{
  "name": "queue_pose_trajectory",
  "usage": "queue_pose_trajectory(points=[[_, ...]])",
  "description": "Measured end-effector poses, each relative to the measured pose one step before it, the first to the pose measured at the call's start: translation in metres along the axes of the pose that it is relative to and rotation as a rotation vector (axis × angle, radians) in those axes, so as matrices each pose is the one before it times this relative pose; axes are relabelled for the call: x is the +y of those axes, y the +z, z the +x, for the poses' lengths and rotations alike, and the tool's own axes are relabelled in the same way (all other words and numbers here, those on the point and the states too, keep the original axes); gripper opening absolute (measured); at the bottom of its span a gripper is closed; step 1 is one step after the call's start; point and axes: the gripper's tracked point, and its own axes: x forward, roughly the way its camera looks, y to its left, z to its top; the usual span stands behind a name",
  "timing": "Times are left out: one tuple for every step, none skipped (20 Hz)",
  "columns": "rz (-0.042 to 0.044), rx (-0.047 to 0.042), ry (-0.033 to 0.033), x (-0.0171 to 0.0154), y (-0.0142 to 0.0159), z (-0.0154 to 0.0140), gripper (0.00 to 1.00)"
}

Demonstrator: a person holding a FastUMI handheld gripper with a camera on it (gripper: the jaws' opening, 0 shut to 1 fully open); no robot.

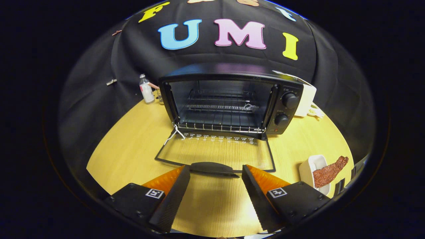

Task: Open the toaster oven, put the food inside, and close the toaster oven door.

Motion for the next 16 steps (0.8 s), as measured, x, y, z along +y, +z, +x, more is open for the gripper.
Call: queue_pose_trajectory(points=[[-0.00917, -0.02743, 0.00683, -0.00528, 0.01112, -0.00864, 0.97], [-0.01417, -0.0237, 0.00689, -0.00675, 0.01139, -0.01021, 0.97], [-0.01432, -0.01899, 0.00889, -0.00725, 0.01037, -0.00693, 0.97], [-0.01163, -0.01135, 0.01007, -0.00835, 0.00792, -0.00763, 0.97], [-0.00539, -0.00868, 0.00634, -0.01, 0.0081, -0.00696, 0.97], [-0.00073, -0.01733, 0.00544, -0.01182, 0.00979, -0.00831, 0.97], [-0.00268, -0.01596, 0.00226, -0.01272, 0.00876, -0.00479, 0.97], [-0.00339, -0.00469, -0.00139, -0.01491, 0.00585, -0.00389, 0.97], [-0.00231, -0.00792, 0.00231, -0.01369, 0.00591, -0.00217, 0.97], [-0.00287, -0.00974, -0.00358, -0.01528, 0.00476, -0.00109, 0.97], [-0.00002, -0.00146, -0.00165, -0.01578, 0.00375, 0.00082, 0.97], [0.00327, 0.00179, 0.00246, -0.01454, 0.00157, 0.00094, 0.97], [0.00749, 0.0018, 0.00484, -0.0138, 0.00231, -0.00064, 0.97], [0.01384, 0.00341, 0.00655, -0.01332, 0.00292, -0.00089, 0.97], [0.01491, -0.0003, 0.00777, -0.01259, 0.00316, -0.00091, 0.97], [0.01748, 0.01308, 0.00385, -0.01275, 0.00097, -0.00134, 0.97]])
